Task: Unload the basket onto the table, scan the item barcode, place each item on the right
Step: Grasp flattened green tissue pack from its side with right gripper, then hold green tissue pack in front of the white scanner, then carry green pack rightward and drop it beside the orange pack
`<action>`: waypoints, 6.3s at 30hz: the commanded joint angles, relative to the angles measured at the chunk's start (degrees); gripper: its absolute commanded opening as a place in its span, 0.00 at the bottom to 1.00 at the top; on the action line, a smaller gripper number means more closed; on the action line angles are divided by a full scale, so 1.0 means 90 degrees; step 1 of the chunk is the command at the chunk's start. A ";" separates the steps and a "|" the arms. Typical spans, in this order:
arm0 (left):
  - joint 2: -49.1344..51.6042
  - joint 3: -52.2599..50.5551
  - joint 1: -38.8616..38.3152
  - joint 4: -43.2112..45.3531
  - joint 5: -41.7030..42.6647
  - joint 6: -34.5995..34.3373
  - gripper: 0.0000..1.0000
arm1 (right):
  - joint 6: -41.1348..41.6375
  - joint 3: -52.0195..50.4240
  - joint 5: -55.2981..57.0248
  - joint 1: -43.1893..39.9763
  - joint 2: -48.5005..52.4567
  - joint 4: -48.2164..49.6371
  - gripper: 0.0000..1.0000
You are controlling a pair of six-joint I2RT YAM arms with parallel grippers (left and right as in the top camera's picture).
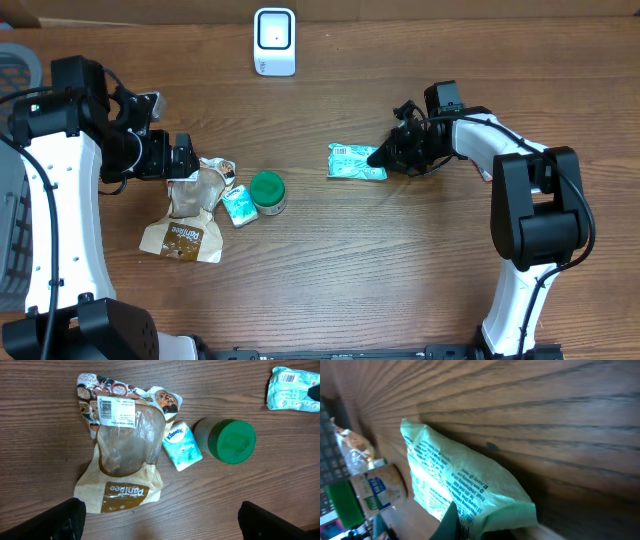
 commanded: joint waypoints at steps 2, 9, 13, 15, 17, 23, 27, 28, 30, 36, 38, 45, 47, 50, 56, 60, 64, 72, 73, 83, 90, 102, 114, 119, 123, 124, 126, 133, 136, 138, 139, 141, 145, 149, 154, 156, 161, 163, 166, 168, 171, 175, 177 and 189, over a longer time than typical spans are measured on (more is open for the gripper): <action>0.0049 0.0005 0.0010 0.0005 0.0070 0.0168 0.99 | 0.0005 0.0012 -0.0605 0.0053 -0.0138 0.0034 0.04; 0.0049 0.0005 0.0010 0.0005 0.0070 0.0168 1.00 | 0.0007 0.0527 -0.1081 0.0041 -0.1056 -0.0403 0.04; 0.0049 0.0005 0.0010 0.0005 0.0070 0.0168 1.00 | 0.0007 0.0860 -0.1076 0.0041 -0.1773 -0.0916 0.04; 0.0049 0.0005 0.0010 0.0005 0.0070 0.0168 1.00 | 0.0012 0.0986 -0.1076 0.0051 -0.2152 -0.1139 0.04; 0.0049 0.0005 0.0010 0.0005 0.0070 0.0168 1.00 | 0.0095 0.1037 -0.1059 0.0053 -0.2494 -0.1285 0.04; 0.0049 0.0005 0.0010 0.0005 0.0070 0.0168 1.00 | 0.0206 0.1037 -0.1027 0.0053 -0.3339 -0.1681 0.04; 0.0049 0.0005 0.0010 0.0005 0.0070 0.0168 0.99 | 0.0413 0.1037 -0.0984 0.0056 -0.3684 -0.1877 0.04; 0.0049 0.0005 0.0010 0.0005 0.0070 0.0168 0.99 | 0.0454 0.1039 -0.0981 0.0061 -0.3730 -0.1916 0.04; 0.0049 0.0005 0.0010 0.0005 0.0070 0.0168 1.00 | 0.0493 0.1073 -0.0974 0.0073 -0.3793 -0.2006 0.04; 0.0049 0.0005 0.0010 0.0005 0.0070 0.0168 1.00 | 0.0678 0.2045 0.0685 0.0488 -0.3677 -0.2827 0.04; 0.0049 0.0005 0.0010 0.0005 0.0070 0.0168 1.00 | 0.0675 0.2827 0.1581 0.0804 -0.3478 -0.3225 0.04; 0.0049 0.0005 0.0010 0.0005 0.0070 0.0168 1.00 | 0.0291 0.5926 0.4104 0.1858 -0.2030 -0.3750 0.04; 0.0049 0.0005 0.0010 0.0005 0.0070 0.0168 0.99 | -0.0029 0.6523 0.4981 0.2106 -0.1532 -0.3466 0.04; 0.0049 0.0005 0.0010 0.0005 0.0070 0.0168 1.00 | -0.0724 0.6679 0.6436 0.2426 -0.0981 -0.2475 0.04; 0.0049 0.0005 0.0010 0.0005 0.0070 0.0168 0.99 | -0.3565 0.6671 0.8024 0.2739 0.0325 0.0146 0.04; 0.0049 0.0005 0.0010 0.0005 0.0070 0.0168 1.00 | -0.5952 0.6640 0.8009 0.2742 0.1195 0.1484 0.04; 0.0049 0.0005 0.0010 0.0005 0.0070 0.0168 0.99 | -0.7397 0.6637 0.7737 0.2688 0.1753 0.2113 0.04; 0.0049 0.0005 0.0010 0.0005 0.0070 0.0168 0.99 | -0.8769 0.6635 0.7116 0.2681 0.2730 0.3531 0.04; 0.0049 0.0005 0.0010 0.0005 0.0070 0.0168 0.99 | -0.8893 0.6635 0.7111 0.2681 0.2837 0.3764 0.04; 0.0049 0.0005 0.0010 0.0005 0.0070 0.0168 1.00 | -0.9649 0.6635 0.7133 0.2684 0.3208 0.4311 0.04; 0.0049 0.0005 0.0010 0.0005 0.0070 0.0168 1.00 | -0.9649 0.6635 0.7125 0.2679 0.3257 0.4223 0.04; 0.0049 0.0005 0.0010 0.0005 0.0070 0.0168 1.00 | -0.9692 0.6635 0.7104 0.2691 0.3259 0.3900 0.04; 0.0049 0.0005 0.0010 0.0005 0.0070 0.0168 0.99 | -0.9870 0.6635 0.7053 0.2725 0.3259 0.3682 0.04; 0.0049 0.0005 0.0010 0.0005 0.0070 0.0168 0.99 | -1.0414 0.6637 0.7121 0.2756 0.3259 0.4316 0.04; 0.0049 0.0005 0.0010 0.0005 0.0070 0.0168 0.99 | -1.0435 0.6637 0.7308 0.2810 0.3259 0.4639 0.04; 0.0049 0.0005 0.0010 0.0005 0.0070 0.0168 0.99 | -1.0435 0.6637 0.7308 0.2815 0.3259 0.4636 0.04; 0.0049 0.0005 0.0010 0.0005 0.0070 0.0168 0.99 | -1.0435 0.6637 0.7337 0.2822 0.3259 0.4639 0.04; 0.0049 0.0005 0.0010 0.0005 0.0070 0.0168 1.00 | -1.0571 0.6637 0.7475 0.2837 0.3259 0.4663 0.04; 0.0049 0.0005 0.0010 0.0005 0.0070 0.0168 0.99 | -1.0567 0.6637 0.7550 0.2873 0.3257 0.4663 0.04; 0.0049 0.0005 0.0010 0.0005 0.0070 0.0168 0.99 | -1.0523 0.6637 0.7548 0.2905 0.3218 0.4663 0.04; 0.0049 0.0005 0.0010 0.0005 0.0070 0.0168 0.99 | -1.0501 0.6637 0.7548 0.2919 0.3191 0.4660 0.04; 0.0049 0.0005 0.0010 0.0005 0.0070 0.0168 0.99 | -1.0360 0.6637 0.7558 0.2948 0.3067 0.4622 0.04; 0.0049 0.0005 0.0010 0.0005 0.0070 0.0168 0.99 | -0.9428 0.6637 0.7577 0.2953 0.2584 0.4160 0.04; 0.0049 0.0005 0.0010 0.0005 0.0070 0.0168 0.99 | -0.7422 0.6637 0.7512 0.2883 0.1770 0.3266 0.04; 0.0049 0.0005 0.0010 0.0005 0.0070 0.0168 0.99 | -0.4359 0.6637 0.7237 0.2844 0.0542 0.1285 0.04; 0.0049 0.0005 0.0010 0.0005 0.0070 0.0168 1.00 | -0.3266 0.6637 0.7237 0.2844 0.0036 0.0146 0.04; 0.0049 0.0005 0.0010 0.0005 0.0070 0.0168 1.00 | -0.1098 0.6637 0.7026 0.2698 -0.0945 -0.2552 0.04; 0.0049 0.0005 0.0010 0.0005 0.0070 0.0168 0.99 | -0.0204 0.6637 0.6346 0.2331 -0.1282 -0.3956 0.04; 0.0049 0.0005 0.0010 0.0005 0.0070 0.0168 0.99 | 0.0522 0.6637 0.5498 0.1758 -0.1360 -0.5187 0.04; 0.0049 0.0005 0.0010 0.0005 0.0070 0.0168 1.00 | 0.0865 0.6635 0.5217 0.1331 -0.1311 -0.5812 0.04; 0.0049 0.0005 0.0010 0.0005 0.0070 0.0168 0.99 | 0.1180 0.6591 0.5095 0.0646 -0.1183 -0.6292 0.04; 0.0049 0.0005 0.0010 0.0005 0.0070 0.0168 1.00 | 0.1183 0.6169 0.4799 -0.0308 -0.1110 -0.6222 0.04; 0.0049 0.0005 0.0010 0.0005 0.0070 0.0168 1.00 | 0.1180 0.5799 0.4670 -0.0714 -0.1110 -0.6076 0.04; 0.0049 0.0005 0.0010 0.0005 0.0070 0.0168 1.00 | 0.1178 0.2754 0.4350 -0.2244 -0.1110 -0.4255 0.04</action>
